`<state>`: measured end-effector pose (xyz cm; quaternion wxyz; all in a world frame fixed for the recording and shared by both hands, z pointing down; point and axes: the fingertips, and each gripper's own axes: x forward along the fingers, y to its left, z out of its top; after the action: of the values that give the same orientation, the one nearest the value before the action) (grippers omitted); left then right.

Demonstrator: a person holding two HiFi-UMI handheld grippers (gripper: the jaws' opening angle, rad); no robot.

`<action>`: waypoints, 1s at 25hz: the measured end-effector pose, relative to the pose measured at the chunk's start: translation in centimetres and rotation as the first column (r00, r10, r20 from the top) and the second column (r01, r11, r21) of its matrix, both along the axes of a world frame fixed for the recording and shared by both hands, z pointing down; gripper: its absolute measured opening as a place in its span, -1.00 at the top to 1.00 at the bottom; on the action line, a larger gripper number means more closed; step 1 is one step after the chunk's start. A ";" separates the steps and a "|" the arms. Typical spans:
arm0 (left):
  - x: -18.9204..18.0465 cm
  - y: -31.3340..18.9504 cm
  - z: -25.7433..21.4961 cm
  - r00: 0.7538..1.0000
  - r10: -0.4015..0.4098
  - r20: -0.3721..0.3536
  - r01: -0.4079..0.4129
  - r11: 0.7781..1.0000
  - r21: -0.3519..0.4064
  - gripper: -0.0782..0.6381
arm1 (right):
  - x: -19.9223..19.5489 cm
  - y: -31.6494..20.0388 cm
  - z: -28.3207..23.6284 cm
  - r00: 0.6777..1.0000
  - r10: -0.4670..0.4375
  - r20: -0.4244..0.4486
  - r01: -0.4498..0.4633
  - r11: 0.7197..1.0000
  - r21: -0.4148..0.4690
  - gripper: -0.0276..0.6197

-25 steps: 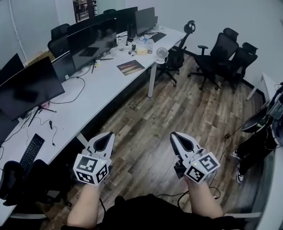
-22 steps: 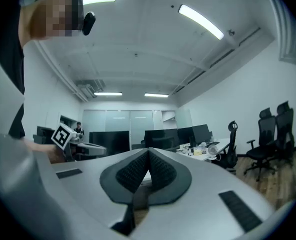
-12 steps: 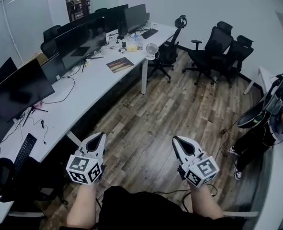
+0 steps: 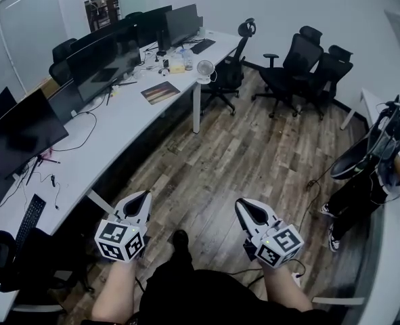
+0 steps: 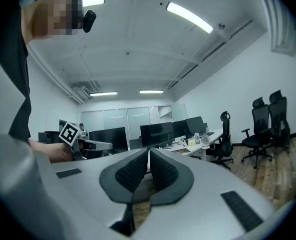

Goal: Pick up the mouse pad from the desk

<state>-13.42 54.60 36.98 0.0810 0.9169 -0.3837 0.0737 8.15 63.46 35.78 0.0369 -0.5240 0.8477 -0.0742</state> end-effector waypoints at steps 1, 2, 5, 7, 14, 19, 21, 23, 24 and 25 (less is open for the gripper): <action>0.3 -0.4 0.0 1.000 0.006 0.003 -0.006 1.000 0.005 0.77 | 0.0 -0.4 0.2 1.000 -0.001 -0.004 0.001 1.000 -0.005 0.89; 0.5 -0.8 0.0 1.000 0.011 0.006 -0.011 1.000 0.009 0.77 | 0.0 -0.8 0.3 1.000 -0.002 -0.007 0.002 1.000 -0.008 0.88; 1.0 -2.7 0.1 1.000 0.020 0.005 -0.020 1.000 0.017 0.77 | 0.1 -2.6 0.3 1.000 -0.005 -0.002 0.005 1.000 -0.007 0.87; 1.0 -4.3 0.4 1.000 0.018 -0.004 -0.018 1.000 0.014 0.77 | 0.2 -4.2 0.5 1.000 -0.007 -0.005 0.007 1.000 -0.013 0.87; 0.6 -11.6 1.6 0.999 0.007 -0.035 -0.007 1.000 0.006 0.77 | 0.3 -11.5 0.9 1.000 0.002 -0.021 -0.003 1.000 -0.028 0.86; -0.8 -18.1 1.2 0.999 -0.006 -0.042 0.006 1.000 0.004 0.77 | -1.6 -18.3 0.3 0.999 -0.028 -0.021 0.027 0.999 -0.047 0.86; -1.5 -20.9 1.2 0.999 -0.010 -0.046 0.010 1.000 0.004 0.77 | -2.4 -21.1 0.1 0.999 -0.037 -0.020 0.036 0.998 -0.048 0.86; -2.3 -23.6 1.1 0.999 -0.013 -0.047 0.014 1.000 0.007 0.77 | -3.2 -24.0 0.1 0.999 -0.045 -0.024 0.044 0.997 -0.056 0.86; -2.7 -24.9 1.1 0.999 -0.015 -0.048 0.016 1.000 0.007 0.77 | -3.6 -25.4 0.2 0.998 -0.049 -0.028 0.047 0.997 -0.064 0.86; -3.1 -26.1 1.4 0.999 -0.018 -0.050 0.018 1.000 0.003 0.77 | -3.9 -26.8 0.3 0.998 -0.051 -0.034 0.048 0.996 -0.073 0.86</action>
<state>-16.48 28.52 38.35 0.0898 0.9151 -0.3899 0.0496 4.23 36.69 36.09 0.0006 -0.5051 0.8577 -0.0963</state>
